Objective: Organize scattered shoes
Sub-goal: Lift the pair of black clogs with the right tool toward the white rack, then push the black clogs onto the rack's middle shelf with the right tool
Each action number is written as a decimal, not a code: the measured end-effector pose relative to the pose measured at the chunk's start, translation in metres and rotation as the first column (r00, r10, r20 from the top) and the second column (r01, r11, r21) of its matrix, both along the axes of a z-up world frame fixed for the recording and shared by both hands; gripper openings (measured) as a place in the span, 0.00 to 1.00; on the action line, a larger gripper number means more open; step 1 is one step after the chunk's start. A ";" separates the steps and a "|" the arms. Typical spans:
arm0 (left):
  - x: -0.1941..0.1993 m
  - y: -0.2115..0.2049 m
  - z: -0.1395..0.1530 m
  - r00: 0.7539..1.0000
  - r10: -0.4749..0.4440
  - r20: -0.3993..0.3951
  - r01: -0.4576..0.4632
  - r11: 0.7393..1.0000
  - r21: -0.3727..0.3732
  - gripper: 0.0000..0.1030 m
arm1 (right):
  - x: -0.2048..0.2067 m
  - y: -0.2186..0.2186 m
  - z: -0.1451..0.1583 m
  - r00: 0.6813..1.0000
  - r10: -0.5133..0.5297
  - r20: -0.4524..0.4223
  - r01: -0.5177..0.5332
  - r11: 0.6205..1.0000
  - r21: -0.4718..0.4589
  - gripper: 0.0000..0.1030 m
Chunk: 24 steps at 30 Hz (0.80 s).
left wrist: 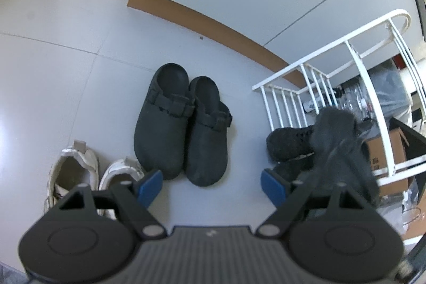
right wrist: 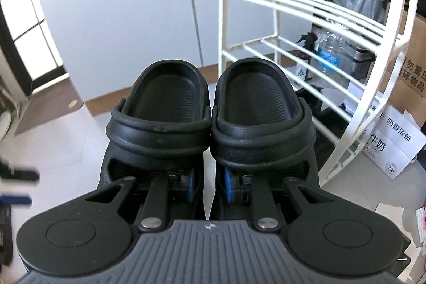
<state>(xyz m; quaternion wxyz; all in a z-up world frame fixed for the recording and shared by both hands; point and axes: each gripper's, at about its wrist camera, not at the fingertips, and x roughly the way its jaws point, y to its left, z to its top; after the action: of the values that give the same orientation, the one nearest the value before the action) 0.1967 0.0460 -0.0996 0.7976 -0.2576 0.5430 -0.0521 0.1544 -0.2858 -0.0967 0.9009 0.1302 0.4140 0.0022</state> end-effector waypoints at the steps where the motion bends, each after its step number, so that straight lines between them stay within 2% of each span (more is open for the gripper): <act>1: 0.000 -0.001 0.000 1.000 -0.003 -0.001 0.003 1.000 0.001 0.81 | 0.007 -0.005 0.002 1.000 -0.011 -0.003 0.011 1.000 0.000 0.24; 5: 0.000 -0.004 -0.001 1.000 -0.012 -0.001 0.012 1.000 0.009 0.81 | 0.038 -0.027 0.003 0.998 -0.050 -0.036 0.050 0.999 0.000 0.24; 10: -0.002 -0.007 -0.003 1.000 -0.021 -0.011 0.021 1.000 0.010 0.81 | 0.061 -0.038 -0.017 0.990 -0.133 -0.038 0.131 0.990 -0.053 0.24; 12: -0.002 -0.010 -0.004 0.999 -0.030 -0.017 0.030 1.000 0.005 0.81 | 0.067 -0.039 -0.028 0.979 -0.202 -0.027 0.200 0.978 -0.060 0.24; 16: 0.001 -0.017 -0.012 0.998 -0.045 -0.037 0.047 0.998 0.029 0.81 | 0.084 -0.048 -0.047 0.942 -0.335 -0.040 0.335 0.942 0.005 0.24; 19: 0.003 -0.018 -0.020 0.998 -0.032 -0.054 0.035 0.998 0.054 0.81 | 0.094 -0.054 -0.054 0.926 -0.377 -0.032 0.377 0.926 0.011 0.24; 24: 0.007 -0.019 -0.034 0.995 -0.017 -0.093 0.023 0.998 0.064 0.81 | 0.110 -0.063 -0.059 0.910 -0.413 0.029 0.414 0.910 -0.014 0.24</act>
<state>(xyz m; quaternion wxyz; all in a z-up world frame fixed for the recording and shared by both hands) 0.2032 0.0272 -0.1333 0.7789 -0.2282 0.5833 -0.0302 0.2642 -0.3485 -0.1553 0.8875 0.2060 0.3654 -0.1908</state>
